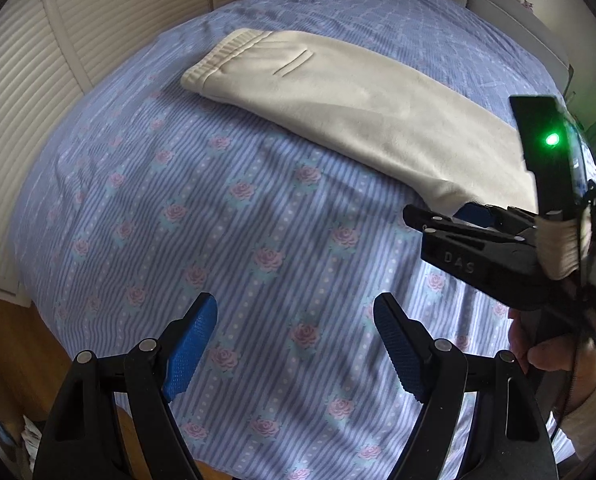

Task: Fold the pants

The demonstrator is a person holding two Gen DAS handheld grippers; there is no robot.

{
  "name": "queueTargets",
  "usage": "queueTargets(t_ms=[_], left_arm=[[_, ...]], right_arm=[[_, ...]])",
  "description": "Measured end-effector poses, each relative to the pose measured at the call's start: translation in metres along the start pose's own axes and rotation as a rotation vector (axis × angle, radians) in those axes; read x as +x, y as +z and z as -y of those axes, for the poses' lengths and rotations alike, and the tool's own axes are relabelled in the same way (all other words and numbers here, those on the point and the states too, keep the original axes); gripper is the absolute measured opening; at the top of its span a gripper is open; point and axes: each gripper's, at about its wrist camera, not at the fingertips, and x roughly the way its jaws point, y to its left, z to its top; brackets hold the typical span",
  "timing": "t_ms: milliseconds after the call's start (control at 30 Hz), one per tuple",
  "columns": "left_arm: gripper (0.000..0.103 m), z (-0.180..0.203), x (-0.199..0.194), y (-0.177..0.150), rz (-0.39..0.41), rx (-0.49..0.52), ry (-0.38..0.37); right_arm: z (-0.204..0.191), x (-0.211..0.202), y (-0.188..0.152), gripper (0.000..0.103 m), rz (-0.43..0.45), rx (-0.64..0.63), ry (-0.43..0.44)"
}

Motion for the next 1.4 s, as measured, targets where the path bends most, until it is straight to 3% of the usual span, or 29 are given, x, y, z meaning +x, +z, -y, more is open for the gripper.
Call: queueTargets(t_ms=[133, 233, 300, 467, 533, 600, 767, 900, 1000, 1200, 1400], left_arm=[[0.080, -0.009, 0.000, -0.005, -0.002, -0.008, 0.015], [0.080, -0.018, 0.000, -0.007, 0.000, -0.031, 0.034], [0.080, -0.027, 0.001, -0.004, -0.009, -0.053, 0.044], [0.082, -0.052, -0.006, 0.014, 0.018, -0.097, 0.052], [0.083, -0.063, -0.009, 0.024, 0.029, -0.117, 0.040], [0.083, -0.077, -0.011, 0.040, 0.045, -0.128, 0.010], [0.086, -0.110, -0.011, 0.104, 0.113, -0.062, -0.054], [0.088, -0.125, 0.004, 0.169, 0.152, 0.092, -0.118], [0.088, -0.129, 0.031, 0.220, 0.134, 0.194, -0.150], [0.088, -0.136, 0.097, 0.305, 0.032, 0.187, -0.327], [0.073, -0.129, 0.139, 0.339, -0.037, 0.138, -0.475]], right_arm=[[-0.001, 0.015, -0.001, 0.052, -0.050, 0.022, 0.004], [-0.022, 0.001, -0.001, 0.052, -0.014, -0.067, -0.015], [-0.023, 0.003, -0.003, 0.052, -0.039, -0.094, -0.015], [-0.018, -0.009, -0.001, 0.052, -0.157, -0.018, 0.057], [-0.021, -0.027, -0.008, 0.052, -0.157, 0.009, 0.126], [-0.024, -0.046, -0.002, 0.052, -0.122, 0.057, 0.098], [-0.010, -0.073, 0.033, 0.053, -0.060, 0.274, 0.072], [-0.009, -0.069, 0.074, 0.058, -0.012, 0.309, -0.006], [-0.007, -0.056, 0.101, 0.059, 0.003, 0.350, -0.049], [-0.001, -0.013, 0.138, 0.059, -0.052, 0.446, -0.053], [-0.004, 0.011, 0.157, 0.059, -0.092, 0.463, -0.070]])
